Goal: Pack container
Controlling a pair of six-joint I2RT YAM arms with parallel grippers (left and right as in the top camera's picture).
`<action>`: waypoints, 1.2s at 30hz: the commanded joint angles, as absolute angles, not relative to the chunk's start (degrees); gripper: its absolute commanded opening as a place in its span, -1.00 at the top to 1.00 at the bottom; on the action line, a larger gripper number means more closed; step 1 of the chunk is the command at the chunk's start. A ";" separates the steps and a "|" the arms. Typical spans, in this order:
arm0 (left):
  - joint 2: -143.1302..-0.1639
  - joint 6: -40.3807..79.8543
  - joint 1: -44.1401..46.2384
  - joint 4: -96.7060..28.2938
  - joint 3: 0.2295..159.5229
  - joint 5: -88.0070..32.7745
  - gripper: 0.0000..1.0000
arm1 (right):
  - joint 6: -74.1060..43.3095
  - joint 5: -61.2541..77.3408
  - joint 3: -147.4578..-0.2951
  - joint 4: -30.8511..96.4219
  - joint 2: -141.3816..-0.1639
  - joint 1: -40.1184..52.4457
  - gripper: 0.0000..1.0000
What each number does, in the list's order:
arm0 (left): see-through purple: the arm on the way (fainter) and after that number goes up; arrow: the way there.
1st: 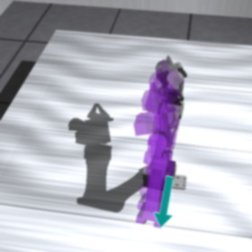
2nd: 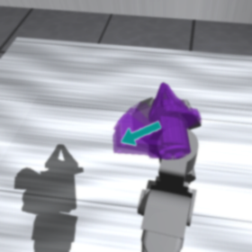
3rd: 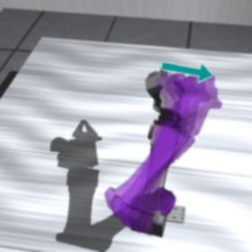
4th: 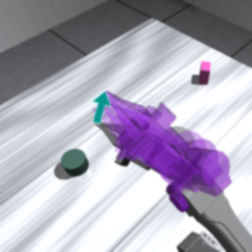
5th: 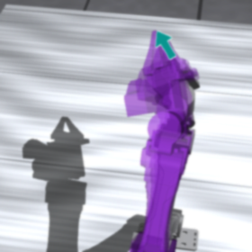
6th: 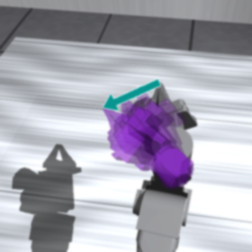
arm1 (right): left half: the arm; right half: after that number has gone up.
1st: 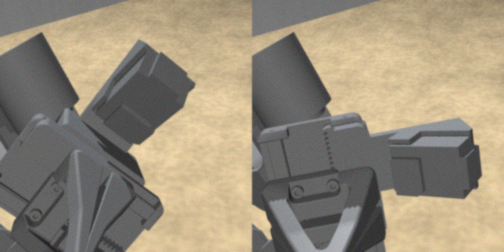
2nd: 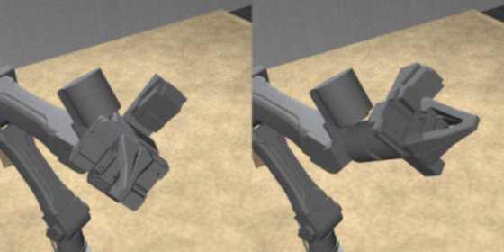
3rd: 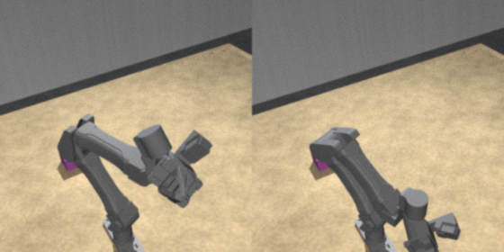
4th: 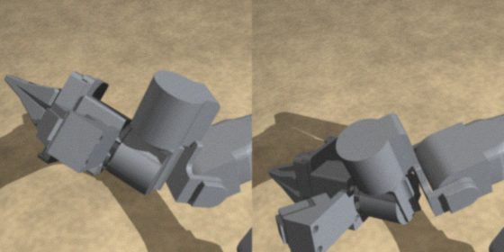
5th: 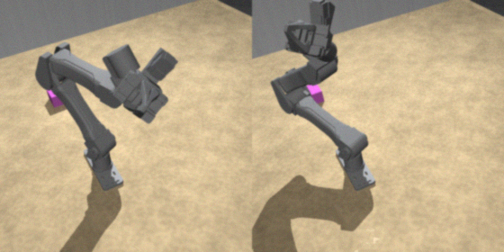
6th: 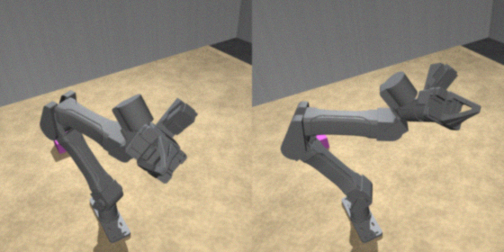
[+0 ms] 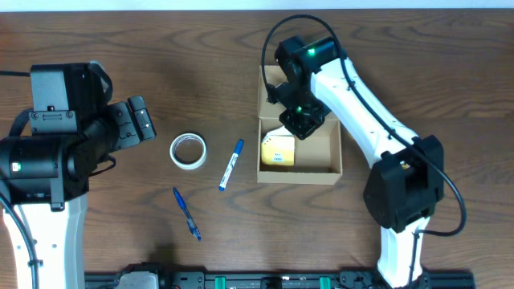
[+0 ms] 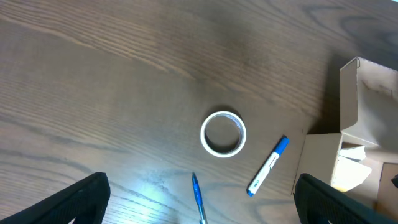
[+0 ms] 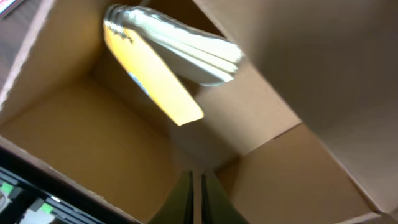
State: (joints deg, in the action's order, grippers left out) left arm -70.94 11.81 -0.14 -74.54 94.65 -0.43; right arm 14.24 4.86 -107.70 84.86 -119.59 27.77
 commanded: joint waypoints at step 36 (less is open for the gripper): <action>-70.76 10.48 0.03 -74.94 95.48 0.67 -0.91 | -21.10 -1.52 -97.69 61.14 -118.63 35.51 0.97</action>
State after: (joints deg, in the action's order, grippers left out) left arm -70.94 11.75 -0.14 -74.76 94.65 -0.12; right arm -17.63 -0.03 -98.39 61.19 -119.59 34.89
